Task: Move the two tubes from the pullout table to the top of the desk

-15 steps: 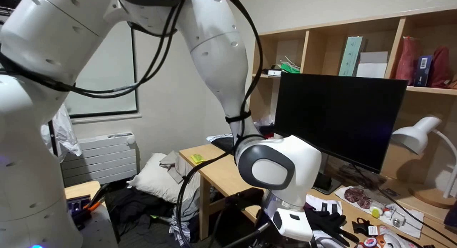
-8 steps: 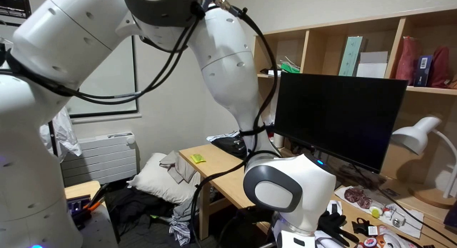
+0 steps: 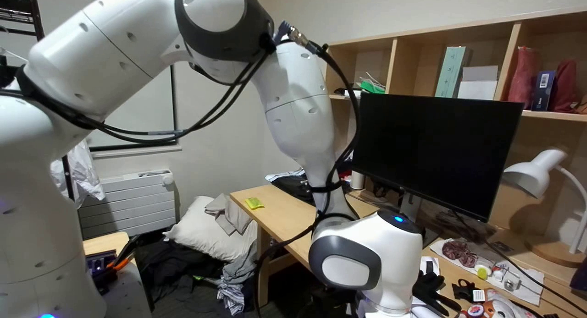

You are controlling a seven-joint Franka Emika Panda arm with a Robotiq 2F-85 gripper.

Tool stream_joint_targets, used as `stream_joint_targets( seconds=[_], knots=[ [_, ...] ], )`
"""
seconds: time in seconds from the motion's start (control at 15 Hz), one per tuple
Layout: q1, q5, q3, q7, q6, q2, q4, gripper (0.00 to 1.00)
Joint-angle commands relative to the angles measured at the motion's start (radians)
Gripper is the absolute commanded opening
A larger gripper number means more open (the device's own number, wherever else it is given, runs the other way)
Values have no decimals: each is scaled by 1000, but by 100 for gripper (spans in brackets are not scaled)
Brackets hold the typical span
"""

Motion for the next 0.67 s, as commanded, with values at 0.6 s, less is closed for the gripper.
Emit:
stream_joint_targets(
  seconds=[0.6],
  knots=[
    [15, 2, 28, -4, -10, 76, 139, 100]
  ],
)
